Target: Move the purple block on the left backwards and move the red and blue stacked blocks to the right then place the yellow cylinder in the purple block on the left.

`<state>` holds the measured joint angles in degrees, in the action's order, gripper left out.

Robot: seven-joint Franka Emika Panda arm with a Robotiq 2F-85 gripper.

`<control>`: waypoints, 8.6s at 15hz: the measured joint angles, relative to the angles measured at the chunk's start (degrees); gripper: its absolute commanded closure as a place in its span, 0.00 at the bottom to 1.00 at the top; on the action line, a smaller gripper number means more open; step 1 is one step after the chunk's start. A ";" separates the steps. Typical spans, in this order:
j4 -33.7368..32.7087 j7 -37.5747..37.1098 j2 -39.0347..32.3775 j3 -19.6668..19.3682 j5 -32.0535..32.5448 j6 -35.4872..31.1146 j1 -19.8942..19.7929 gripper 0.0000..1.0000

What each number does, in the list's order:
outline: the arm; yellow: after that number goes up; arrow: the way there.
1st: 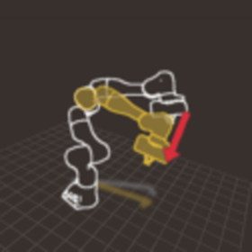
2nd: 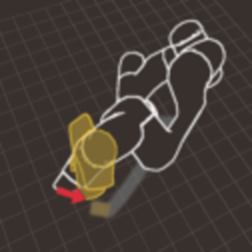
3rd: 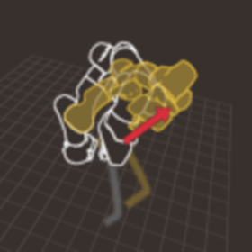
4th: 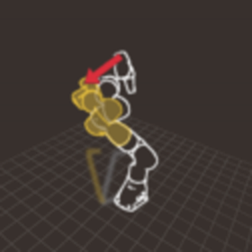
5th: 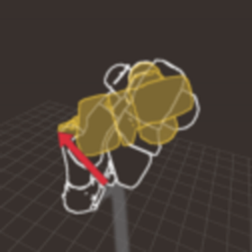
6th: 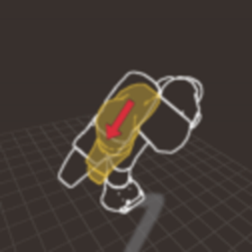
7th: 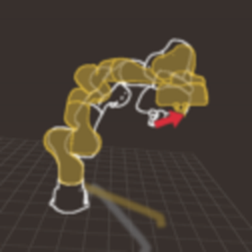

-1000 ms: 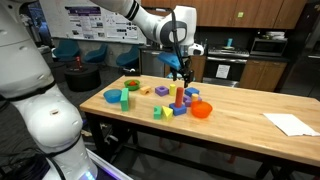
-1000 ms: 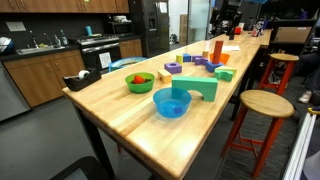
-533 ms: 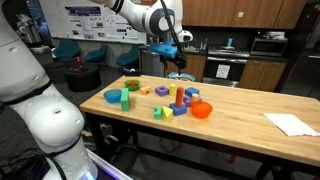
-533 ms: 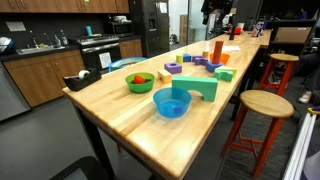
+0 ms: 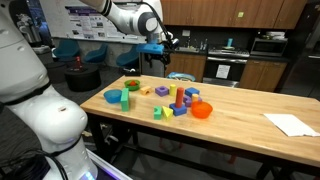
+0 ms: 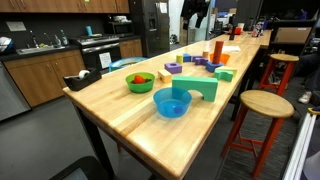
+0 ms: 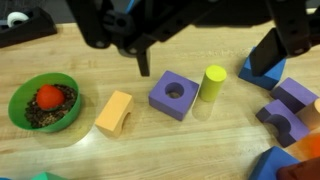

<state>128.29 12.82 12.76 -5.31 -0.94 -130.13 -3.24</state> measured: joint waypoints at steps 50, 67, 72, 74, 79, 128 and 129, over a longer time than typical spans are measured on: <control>-26.08 -7.96 -33.75 0.48 0.57 2.88 -3.17 0.00; -28.98 -8.85 -36.89 0.58 -1.52 2.28 -4.61 0.00; -28.68 -8.86 -36.89 0.62 -1.52 2.28 -4.61 0.00; -28.44 -8.88 -36.89 0.62 -1.52 2.27 -4.61 0.00; -28.08 -8.91 -36.89 0.62 -1.53 2.17 -4.63 0.29; -18.50 24.82 -21.89 1.25 0.08 0.97 -6.07 0.84; -17.81 25.55 -21.82 1.54 -0.88 1.06 -6.04 0.84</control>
<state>110.47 38.37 -9.06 -3.77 -1.82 -129.08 -9.27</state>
